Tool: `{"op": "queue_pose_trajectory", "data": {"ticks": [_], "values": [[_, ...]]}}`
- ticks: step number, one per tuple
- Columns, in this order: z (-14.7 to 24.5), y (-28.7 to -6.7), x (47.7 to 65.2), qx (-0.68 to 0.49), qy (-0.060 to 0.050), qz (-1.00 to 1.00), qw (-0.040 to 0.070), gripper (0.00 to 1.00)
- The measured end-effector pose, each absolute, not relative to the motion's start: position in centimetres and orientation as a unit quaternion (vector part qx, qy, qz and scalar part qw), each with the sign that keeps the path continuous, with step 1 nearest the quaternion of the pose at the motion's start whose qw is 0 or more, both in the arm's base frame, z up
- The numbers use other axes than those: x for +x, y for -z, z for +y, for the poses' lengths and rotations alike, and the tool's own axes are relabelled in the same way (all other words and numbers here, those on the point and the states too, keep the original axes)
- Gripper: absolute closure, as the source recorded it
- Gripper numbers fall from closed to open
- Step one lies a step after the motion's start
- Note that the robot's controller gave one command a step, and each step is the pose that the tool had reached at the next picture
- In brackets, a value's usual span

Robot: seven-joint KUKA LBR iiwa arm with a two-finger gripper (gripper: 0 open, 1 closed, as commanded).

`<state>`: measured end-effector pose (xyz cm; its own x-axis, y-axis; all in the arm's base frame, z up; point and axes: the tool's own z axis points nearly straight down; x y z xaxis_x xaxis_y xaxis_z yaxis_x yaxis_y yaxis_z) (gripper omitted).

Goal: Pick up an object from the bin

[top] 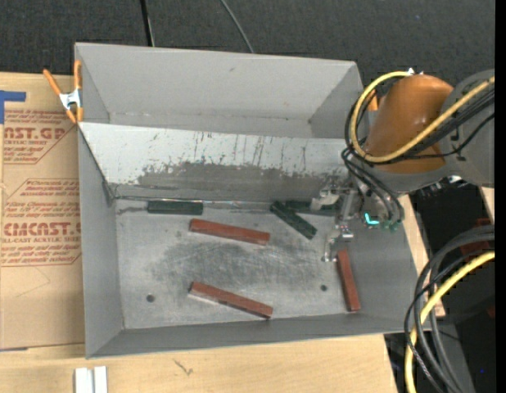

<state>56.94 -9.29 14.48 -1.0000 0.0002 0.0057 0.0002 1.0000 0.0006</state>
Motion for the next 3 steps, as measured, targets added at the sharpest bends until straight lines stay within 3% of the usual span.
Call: {"op": "queue_pose_trajectory", "data": {"ticks": [1,2,3], "values": [[-9.3,-14.9,57.1,0.0,0.0,-1.0,-0.001,0.0],[-6.0,-8.1,59.7,0.028,-0.001,-0.999,-0.016,1.0],[-6.1,-7.6,58.9,0.028,-0.001,-1.0,0.001,0.0]]}}
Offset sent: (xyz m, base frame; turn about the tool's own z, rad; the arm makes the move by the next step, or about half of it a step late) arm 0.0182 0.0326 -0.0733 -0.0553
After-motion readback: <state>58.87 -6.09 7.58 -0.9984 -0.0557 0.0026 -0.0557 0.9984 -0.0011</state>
